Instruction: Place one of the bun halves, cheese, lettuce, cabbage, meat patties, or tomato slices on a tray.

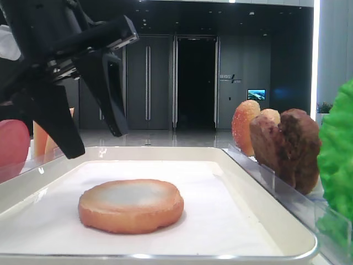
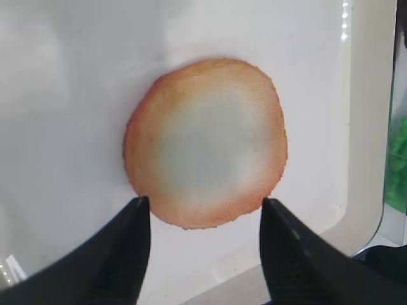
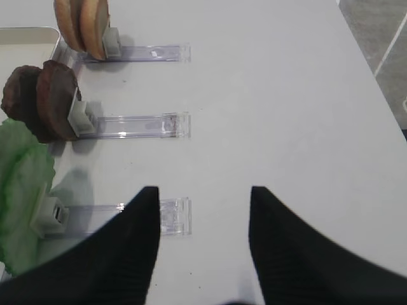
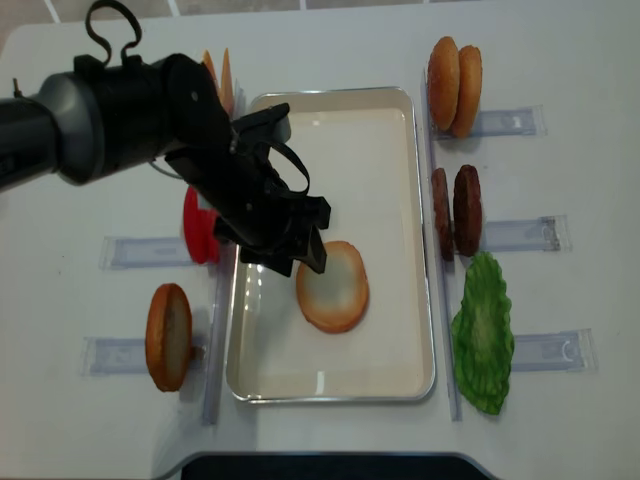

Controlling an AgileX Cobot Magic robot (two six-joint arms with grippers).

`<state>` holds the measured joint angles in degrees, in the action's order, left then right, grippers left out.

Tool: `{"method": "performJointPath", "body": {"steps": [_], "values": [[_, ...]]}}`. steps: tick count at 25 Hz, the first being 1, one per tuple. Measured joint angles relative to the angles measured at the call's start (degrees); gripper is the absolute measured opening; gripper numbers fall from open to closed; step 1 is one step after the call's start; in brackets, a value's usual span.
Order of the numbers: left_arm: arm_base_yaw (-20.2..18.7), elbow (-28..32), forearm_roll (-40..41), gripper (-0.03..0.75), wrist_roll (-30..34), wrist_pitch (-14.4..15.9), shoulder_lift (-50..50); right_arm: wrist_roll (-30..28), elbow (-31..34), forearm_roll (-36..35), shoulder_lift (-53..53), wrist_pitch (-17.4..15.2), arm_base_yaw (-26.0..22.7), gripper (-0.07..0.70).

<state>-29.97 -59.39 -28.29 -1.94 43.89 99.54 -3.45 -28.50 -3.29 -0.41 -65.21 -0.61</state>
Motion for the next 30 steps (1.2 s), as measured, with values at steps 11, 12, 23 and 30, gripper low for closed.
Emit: {"method": "performJointPath", "body": {"steps": [11,12,23,30], "values": [[0.0,-3.8,8.6,0.421,-6.9,9.7,-3.0,0.0,0.0,0.0,0.0,0.0,0.0,0.344],[0.0,-4.5,10.1,0.421,-7.9,11.1,-3.3,0.0,0.0,0.0,0.0,0.0,0.0,0.344],[0.0,-11.3,18.5,0.530,-12.8,24.3,-6.2,0.0,0.0,0.0,0.0,0.0,0.0,0.344],[0.0,-13.9,22.2,0.533,-15.1,25.6,-7.5,0.0,0.0,0.0,0.0,0.0,0.0,0.344]]}}
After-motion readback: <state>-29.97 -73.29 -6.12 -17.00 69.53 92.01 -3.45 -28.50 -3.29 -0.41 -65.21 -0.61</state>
